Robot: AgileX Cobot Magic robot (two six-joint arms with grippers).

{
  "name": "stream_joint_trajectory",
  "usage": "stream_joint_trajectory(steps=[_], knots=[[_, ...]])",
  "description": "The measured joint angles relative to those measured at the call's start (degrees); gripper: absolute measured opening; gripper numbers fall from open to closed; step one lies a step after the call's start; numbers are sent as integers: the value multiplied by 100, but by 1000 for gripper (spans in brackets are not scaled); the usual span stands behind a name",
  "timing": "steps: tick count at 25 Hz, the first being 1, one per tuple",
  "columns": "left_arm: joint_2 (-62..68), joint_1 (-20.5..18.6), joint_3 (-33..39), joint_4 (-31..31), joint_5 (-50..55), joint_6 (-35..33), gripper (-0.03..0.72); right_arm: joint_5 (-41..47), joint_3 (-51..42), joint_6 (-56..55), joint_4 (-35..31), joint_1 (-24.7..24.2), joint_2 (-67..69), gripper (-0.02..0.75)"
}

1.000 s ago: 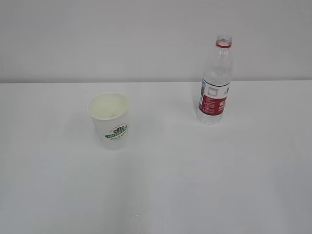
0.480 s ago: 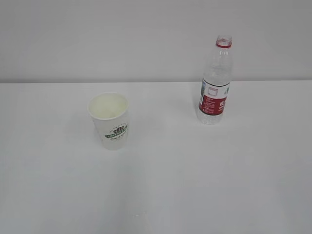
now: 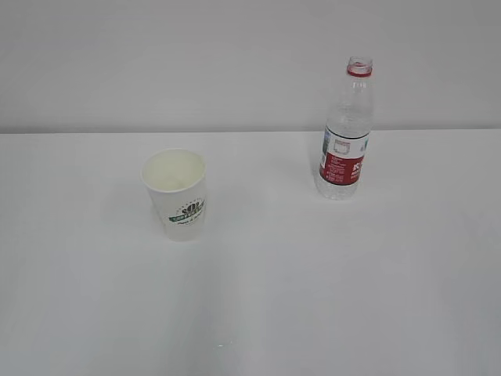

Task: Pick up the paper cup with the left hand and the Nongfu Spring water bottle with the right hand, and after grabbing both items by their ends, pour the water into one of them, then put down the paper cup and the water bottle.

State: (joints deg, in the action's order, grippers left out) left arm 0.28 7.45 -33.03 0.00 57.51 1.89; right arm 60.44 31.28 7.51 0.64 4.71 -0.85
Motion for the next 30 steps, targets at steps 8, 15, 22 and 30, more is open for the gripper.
stream_joint_trajectory(steps=[8, 15, 22, 30], knots=[[341, 0, -10, -270, -806, 0, 665, -415, 0, -122, -64, 0, 0, 589], [992, 0, -10, -270, -2018, 0, 661, -1165, 0, -136, -129, 0, 307, 589], [1682, 0, -10, -270, -3156, 0, 655, -1866, 0, -149, -253, 0, 887, 589], [2355, 0, -10, 126, -4220, 0, 643, -2751, 0, -149, -266, 0, 1475, 589]])
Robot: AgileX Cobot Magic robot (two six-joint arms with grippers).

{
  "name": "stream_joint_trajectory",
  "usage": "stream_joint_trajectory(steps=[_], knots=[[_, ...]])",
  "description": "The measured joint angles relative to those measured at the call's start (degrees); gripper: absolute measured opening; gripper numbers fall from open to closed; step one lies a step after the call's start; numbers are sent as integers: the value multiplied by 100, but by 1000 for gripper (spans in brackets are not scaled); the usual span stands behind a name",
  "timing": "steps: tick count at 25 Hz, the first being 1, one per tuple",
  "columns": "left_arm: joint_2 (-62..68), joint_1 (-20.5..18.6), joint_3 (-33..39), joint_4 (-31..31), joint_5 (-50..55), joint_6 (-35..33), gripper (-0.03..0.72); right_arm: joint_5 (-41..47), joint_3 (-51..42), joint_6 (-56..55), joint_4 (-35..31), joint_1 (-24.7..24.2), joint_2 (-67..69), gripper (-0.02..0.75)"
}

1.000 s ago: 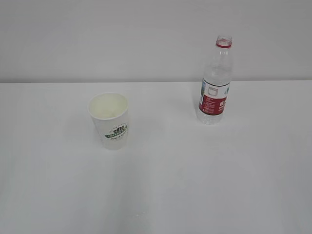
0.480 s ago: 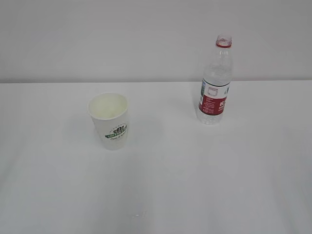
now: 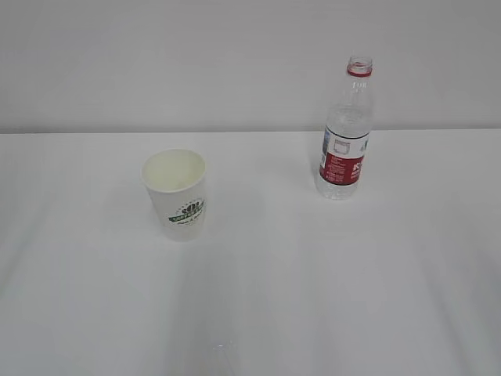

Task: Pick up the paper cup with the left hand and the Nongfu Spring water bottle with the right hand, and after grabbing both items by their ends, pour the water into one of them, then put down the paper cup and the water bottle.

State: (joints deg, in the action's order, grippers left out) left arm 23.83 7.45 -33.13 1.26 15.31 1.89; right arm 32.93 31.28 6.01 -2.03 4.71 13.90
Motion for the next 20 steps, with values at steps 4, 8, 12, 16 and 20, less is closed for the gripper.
stream_joint_trajectory(steps=[4, 8, 12, 16, 20], knots=[[374, 0, 0, 77, -388, 0, 638, -371, 0, 0, 0, 0, 255, 589], [820, 0, 0, 97, -807, 0, 634, -775, 0, 0, 0, 0, 565, 589], [1305, 0, 0, 97, -1274, 0, 629, -1177, 0, 0, 0, 0, 944, 589], [1758, 0, 0, 122, -1836, 0, 622, -1599, 0, 0, 0, 0, 1352, 589], [2139, 0, 0, 144, -2163, 0, 613, -2045, 0, 0, 0, 0, 1726, 589]])
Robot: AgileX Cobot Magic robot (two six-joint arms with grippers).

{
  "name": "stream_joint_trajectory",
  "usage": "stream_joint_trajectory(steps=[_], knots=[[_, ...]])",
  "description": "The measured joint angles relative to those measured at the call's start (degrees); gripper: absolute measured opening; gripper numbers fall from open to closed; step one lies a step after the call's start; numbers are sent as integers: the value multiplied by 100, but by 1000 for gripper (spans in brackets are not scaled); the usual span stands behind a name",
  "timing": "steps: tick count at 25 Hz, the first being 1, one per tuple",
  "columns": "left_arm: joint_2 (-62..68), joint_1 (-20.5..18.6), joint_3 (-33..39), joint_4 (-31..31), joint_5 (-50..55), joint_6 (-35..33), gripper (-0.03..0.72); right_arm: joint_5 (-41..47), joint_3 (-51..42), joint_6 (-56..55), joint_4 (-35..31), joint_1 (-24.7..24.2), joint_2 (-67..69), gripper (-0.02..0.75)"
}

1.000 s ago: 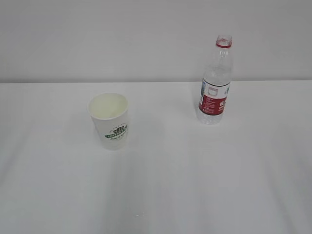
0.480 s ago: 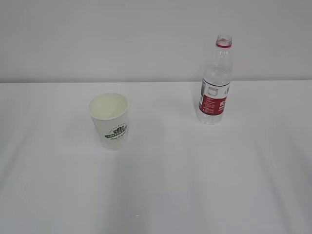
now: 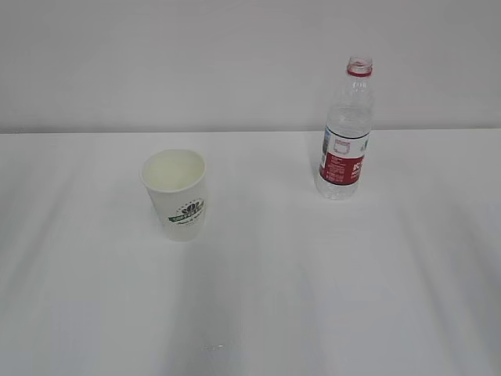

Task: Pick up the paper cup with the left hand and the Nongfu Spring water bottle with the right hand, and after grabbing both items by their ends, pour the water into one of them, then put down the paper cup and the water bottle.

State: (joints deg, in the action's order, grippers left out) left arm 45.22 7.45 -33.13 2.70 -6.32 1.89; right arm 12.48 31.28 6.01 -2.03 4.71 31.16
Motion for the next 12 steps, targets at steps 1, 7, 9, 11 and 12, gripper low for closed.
stream_joint_trajectory(steps=[1, 7, 9, 11, 12], knots=[[77, 0, 0, 0, -55, 0, 610, -138, 0, 0, 13, 0, 76, 589], [504, 0, 0, 0, -326, 0, 604, -951, 0, 0, 77, 0, 648, 589], [681, 0, 0, -10, -541, 0, 596, -1248, 0, 0, 85, 0, 862, 589], [868, 0, 0, -10, -856, 0, 594, -1566, 0, 0, 85, 0, 1109, 589], [977, 0, 0, -10, -1067, 0, 593, -1716, 0, 0, 90, 0, 1212, 589]])
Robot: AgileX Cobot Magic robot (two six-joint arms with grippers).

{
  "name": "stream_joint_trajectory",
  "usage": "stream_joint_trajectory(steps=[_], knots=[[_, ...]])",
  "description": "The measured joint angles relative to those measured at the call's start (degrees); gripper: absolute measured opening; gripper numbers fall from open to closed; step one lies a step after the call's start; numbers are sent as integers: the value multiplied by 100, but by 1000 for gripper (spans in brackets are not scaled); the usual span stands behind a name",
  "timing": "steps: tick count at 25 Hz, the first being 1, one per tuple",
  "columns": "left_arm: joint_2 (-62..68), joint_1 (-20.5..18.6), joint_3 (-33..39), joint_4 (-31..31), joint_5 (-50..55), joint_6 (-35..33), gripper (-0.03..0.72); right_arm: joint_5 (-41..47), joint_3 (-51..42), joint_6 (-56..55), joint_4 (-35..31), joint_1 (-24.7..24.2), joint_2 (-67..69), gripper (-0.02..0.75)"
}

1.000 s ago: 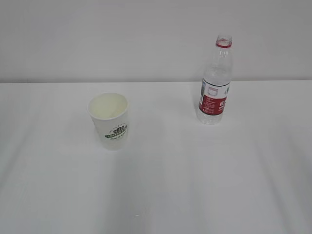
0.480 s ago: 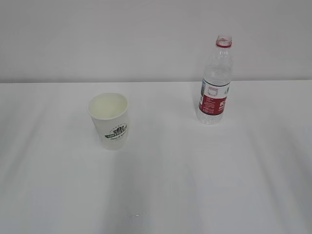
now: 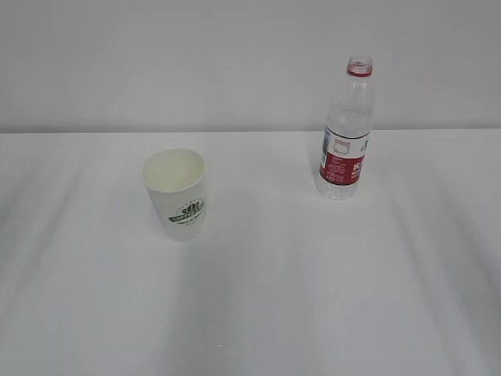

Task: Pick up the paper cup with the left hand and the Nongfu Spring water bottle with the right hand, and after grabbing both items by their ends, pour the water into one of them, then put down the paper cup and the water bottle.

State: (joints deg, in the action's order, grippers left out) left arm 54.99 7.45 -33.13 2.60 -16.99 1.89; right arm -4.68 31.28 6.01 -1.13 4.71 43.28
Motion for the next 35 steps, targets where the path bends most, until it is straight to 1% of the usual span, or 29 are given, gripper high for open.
stream_joint_trajectory(steps=[5, 12, 18, 23, 27, 35], knots=[[570, 0, 0, 0, -864, 0, 588, -718, 0, 0, 9, 0, 557, 589], [1334, 0, 0, 0, -1709, 0, 587, -1759, 0, 0, 9, 0, 1296, 589], [1654, 0, 0, -49, -2352, 0, 587, -2510, 0, 0, 9, 0, 1896, 589], [1667, 0, 0, -69, -2438, 0, 587, -2882, 0, 0, 9, 0, 2288, 589], [1667, 0, 0, -82, -2363, 0, 587, -2905, 0, 0, 9, 0, 2577, 589], [1695, 0, 0, -92, -1558, 0, 582, -2905, 0, 0, 9, 0, 3206, 589]])
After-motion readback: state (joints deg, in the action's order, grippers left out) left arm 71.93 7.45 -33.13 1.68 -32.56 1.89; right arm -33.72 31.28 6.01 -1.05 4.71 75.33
